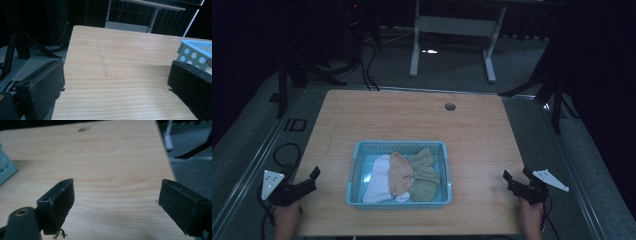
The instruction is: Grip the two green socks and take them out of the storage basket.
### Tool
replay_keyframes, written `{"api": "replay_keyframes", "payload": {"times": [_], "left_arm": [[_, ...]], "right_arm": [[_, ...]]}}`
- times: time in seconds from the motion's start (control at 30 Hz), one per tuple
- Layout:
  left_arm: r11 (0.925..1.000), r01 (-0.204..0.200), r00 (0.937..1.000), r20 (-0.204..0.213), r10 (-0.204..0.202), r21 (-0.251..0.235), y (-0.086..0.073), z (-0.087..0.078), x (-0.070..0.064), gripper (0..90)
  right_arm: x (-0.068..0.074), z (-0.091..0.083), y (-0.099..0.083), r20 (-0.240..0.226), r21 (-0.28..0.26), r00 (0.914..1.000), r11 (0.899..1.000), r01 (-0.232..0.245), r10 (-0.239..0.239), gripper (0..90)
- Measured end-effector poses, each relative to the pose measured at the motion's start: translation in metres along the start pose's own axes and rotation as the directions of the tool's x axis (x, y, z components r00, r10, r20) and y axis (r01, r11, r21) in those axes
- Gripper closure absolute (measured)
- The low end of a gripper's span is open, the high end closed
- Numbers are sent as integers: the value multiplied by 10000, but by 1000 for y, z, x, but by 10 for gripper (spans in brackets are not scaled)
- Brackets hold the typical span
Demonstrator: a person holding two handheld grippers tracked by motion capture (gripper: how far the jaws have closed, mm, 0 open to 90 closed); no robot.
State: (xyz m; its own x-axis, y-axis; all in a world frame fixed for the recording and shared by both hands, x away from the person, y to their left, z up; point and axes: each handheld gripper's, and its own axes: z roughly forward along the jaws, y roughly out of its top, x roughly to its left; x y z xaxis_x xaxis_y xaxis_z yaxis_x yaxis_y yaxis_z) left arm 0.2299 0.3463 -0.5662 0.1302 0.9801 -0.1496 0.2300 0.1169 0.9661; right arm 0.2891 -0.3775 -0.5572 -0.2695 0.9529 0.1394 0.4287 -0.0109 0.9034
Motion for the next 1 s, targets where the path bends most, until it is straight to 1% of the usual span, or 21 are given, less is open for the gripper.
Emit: {"api": "replay_keyframes", "payload": {"times": [0.13,0.17,0.23,0.33,0.37,0.4,0.43,0.47,0.5,0.53,0.63,0.7,0.73,0.77,0.8,0.83,0.87,0.9,0.93,0.97,1.0], "left_arm": [[10000,-3,10000,-12,3,9,0,0,0,8],[10000,-3,10000,-14,3,15,0,0,0,8],[10000,-2,10000,-18,2,18,0,0,0,8],[10000,24,10000,-31,-24,5,0,0,0,8],[10000,24,10000,-31,-24,5,0,0,0,8],[10000,23,10000,-22,-23,8,0,0,0,9],[10000,18,10000,-19,-18,9,0,0,0,9],[10000,23,10000,-25,-23,7,0,0,0,9],[10000,30,10000,-27,-30,12,0,0,0,9],[10000,30,10000,-27,-30,19,0,0,0,8],[10000,21,10000,-30,-21,47,0,0,0,8],[10000,22,10000,-35,-21,49,0,0,0,8],[10000,24,10000,-42,-24,46,0,0,0,8],[10000,24,10000,-42,-24,46,0,0,0,8],[10000,23,10000,-42,-23,50,0,0,0,8],[10000,29,10000,-47,-29,46,0,0,0,8],[10000,46,10000,-54,-45,43,0,0,0,8],[10000,46,10000,-54,-45,43,0,0,0,9],[10000,52,10000,-51,-52,43,0,0,0,8],[10000,52,10000,-51,-52,43,0,0,0,8],[10000,72,10000,-45,-72,29,0,0,0,9]], "right_arm": [[-3,3,1,-831,571,9965,9983,100,-52,133],[-4,5,3,-1782,1147,9836,9923,473,-263,133],[-3,7,4,-2644,1573,9627,9823,1016,-572,134],[0,9,4,-3899,1978,9152,9614,1911,-1017,134],[0,9,4,-3899,1978,9152,9614,1911,-1017,134],[4,10,6,-4656,2082,8722,9394,2724,-1497,136],[4,10,6,-4656,2082,8722,9394,2724,-1497,136],[7,10,7,-4931,2115,8485,9196,3310,-1920,137],[11,9,10,-5361,2259,8039,8739,4305,-2574,137],[13,9,12,-5616,2367,7805,8506,4695,-2746,138],[18,9,18,-6118,2959,7326,7726,5617,-2983,139],[20,10,22,-6285,3303,7157,7285,6002,-3046,140],[22,11,25,-6393,3519,7021,6925,6298,-3137,140],[22,11,25,-6393,3519,7021,6925,6298,-3137,140],[25,11,29,-6448,3935,6920,6350,6647,-3247,140],[25,11,29,-6448,3935,6920,6350,6647,-3247,140],[30,13,34,-6489,4339,6842,5768,6922,-3330,139],[30,13,34,-6489,4339,6842,5768,6922,-3330,139],[36,14,38,-6565,4726,6785,5213,7106,-3297,137],[36,14,38,-6565,4726,6785,5213,7106,-3297,137],[43,17,42,-6739,5070,6588,4393,7416,-3344,137]]}}
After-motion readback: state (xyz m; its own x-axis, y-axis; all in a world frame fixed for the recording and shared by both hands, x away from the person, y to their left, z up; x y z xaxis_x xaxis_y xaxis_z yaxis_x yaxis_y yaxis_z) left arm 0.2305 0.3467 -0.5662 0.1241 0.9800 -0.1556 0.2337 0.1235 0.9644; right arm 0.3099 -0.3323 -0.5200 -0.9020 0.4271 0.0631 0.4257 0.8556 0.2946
